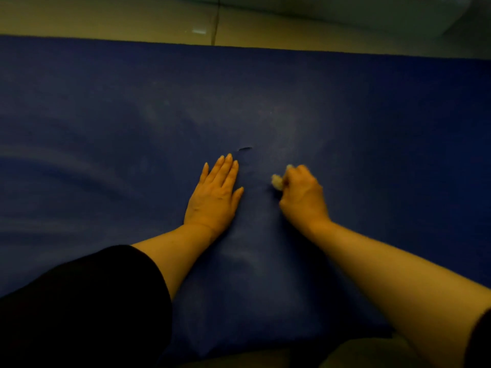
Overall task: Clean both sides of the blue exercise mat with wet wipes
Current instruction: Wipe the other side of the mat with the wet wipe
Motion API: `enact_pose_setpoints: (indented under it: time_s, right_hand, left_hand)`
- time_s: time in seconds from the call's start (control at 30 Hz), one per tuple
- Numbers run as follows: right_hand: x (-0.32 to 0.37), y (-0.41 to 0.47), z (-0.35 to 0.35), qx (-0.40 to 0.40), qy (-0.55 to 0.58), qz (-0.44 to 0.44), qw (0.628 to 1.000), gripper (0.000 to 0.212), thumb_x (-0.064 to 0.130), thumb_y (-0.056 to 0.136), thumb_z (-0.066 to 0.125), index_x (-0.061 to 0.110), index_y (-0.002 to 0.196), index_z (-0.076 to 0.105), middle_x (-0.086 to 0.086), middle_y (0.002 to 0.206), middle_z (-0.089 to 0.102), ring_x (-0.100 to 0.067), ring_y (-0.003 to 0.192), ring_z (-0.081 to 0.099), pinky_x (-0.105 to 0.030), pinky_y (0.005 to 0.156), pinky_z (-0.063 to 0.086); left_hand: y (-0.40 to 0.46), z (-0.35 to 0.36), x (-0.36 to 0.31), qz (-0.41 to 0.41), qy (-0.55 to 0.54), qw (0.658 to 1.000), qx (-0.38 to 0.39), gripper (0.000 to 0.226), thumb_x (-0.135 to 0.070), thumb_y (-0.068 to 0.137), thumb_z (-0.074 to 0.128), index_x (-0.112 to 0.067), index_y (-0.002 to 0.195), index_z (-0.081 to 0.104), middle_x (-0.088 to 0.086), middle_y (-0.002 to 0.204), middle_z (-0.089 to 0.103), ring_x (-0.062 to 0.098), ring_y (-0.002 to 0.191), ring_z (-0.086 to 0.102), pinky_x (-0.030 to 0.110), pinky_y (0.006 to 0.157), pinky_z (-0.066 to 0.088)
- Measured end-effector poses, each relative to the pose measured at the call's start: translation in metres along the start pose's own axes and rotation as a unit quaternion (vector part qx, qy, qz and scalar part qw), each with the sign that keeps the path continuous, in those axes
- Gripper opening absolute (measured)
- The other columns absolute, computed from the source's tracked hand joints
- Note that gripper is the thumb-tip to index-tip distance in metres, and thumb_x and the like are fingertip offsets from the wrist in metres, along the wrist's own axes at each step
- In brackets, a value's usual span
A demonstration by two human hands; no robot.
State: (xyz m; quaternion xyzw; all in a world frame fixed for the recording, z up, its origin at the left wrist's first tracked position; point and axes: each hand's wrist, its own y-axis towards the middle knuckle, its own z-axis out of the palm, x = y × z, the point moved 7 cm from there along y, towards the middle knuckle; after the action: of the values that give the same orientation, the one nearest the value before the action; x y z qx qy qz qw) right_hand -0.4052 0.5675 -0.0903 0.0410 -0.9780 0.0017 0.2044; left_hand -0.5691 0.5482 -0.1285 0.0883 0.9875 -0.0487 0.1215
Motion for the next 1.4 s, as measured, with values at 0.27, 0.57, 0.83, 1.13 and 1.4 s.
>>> enact_pose_setpoints:
  time_s: [0.27, 0.57, 0.83, 1.13, 1.4]
  right_hand:
    - [0.063, -0.048, 0.022, -0.007, 0.014, -0.054, 0.998, 0.027, -0.004, 0.061, 0.076, -0.002, 0.084, 0.062, -0.018, 0.075, 0.059, -0.036, 0.054, 0.058, -0.030, 0.041, 0.043]
    - [-0.035, -0.053, -0.031, -0.018, 0.015, 0.147, 0.989, 0.007, 0.002, 0.087, 0.051, -0.001, 0.088, 0.057, -0.021, 0.099, 0.055, -0.042, 0.087, 0.055, -0.042, 0.068, 0.038]
    - [0.056, -0.097, 0.009, 0.155, -0.007, -0.010, 0.988, 0.013, 0.015, 0.091, 0.051, 0.005, 0.096, 0.057, -0.014, 0.107, 0.053, -0.036, 0.094, 0.056, -0.035, 0.069, 0.040]
    - [0.037, -0.123, -0.013, 0.079, 0.017, 0.118, 0.990, 0.023, 0.021, 0.095, 0.048, 0.001, 0.103, 0.057, -0.016, 0.114, 0.057, -0.033, 0.102, 0.056, -0.027, 0.068, 0.031]
    - [0.021, -0.132, -0.035, 0.114, 0.018, 0.100, 0.988, 0.017, 0.007, 0.085, 0.054, -0.001, 0.094, 0.066, -0.022, 0.105, 0.061, -0.037, 0.099, 0.058, -0.036, 0.082, 0.042]
  left_hand:
    - [-0.020, 0.002, -0.013, -0.037, -0.004, 0.978, 0.206, 0.066, -0.032, 0.104, 0.031, -0.013, 0.153, -0.008, 0.006, 0.160, -0.018, 0.022, 0.148, -0.015, 0.045, 0.118, -0.006]
    - [-0.085, -0.003, -0.039, -0.045, -0.019, 0.945, 0.324, 0.072, -0.036, 0.103, 0.037, -0.012, 0.154, -0.008, 0.005, 0.160, -0.018, 0.021, 0.148, -0.012, 0.047, 0.119, 0.002]
    - [-0.123, -0.002, -0.055, -0.034, -0.034, 0.939, 0.341, 0.069, -0.035, 0.103, 0.038, -0.015, 0.155, -0.004, 0.003, 0.162, -0.012, 0.023, 0.149, -0.009, 0.052, 0.117, 0.005]
    - [-0.151, -0.010, -0.063, -0.027, -0.011, 0.938, 0.344, 0.066, -0.033, 0.104, 0.035, -0.013, 0.154, -0.004, 0.007, 0.161, -0.012, 0.023, 0.149, -0.007, 0.050, 0.119, 0.004]
    - [-0.164, -0.017, -0.063, -0.005, -0.016, 0.953, 0.304, 0.065, -0.038, 0.104, 0.032, -0.012, 0.155, 0.001, 0.007, 0.162, -0.007, 0.023, 0.149, -0.003, 0.049, 0.119, 0.004]
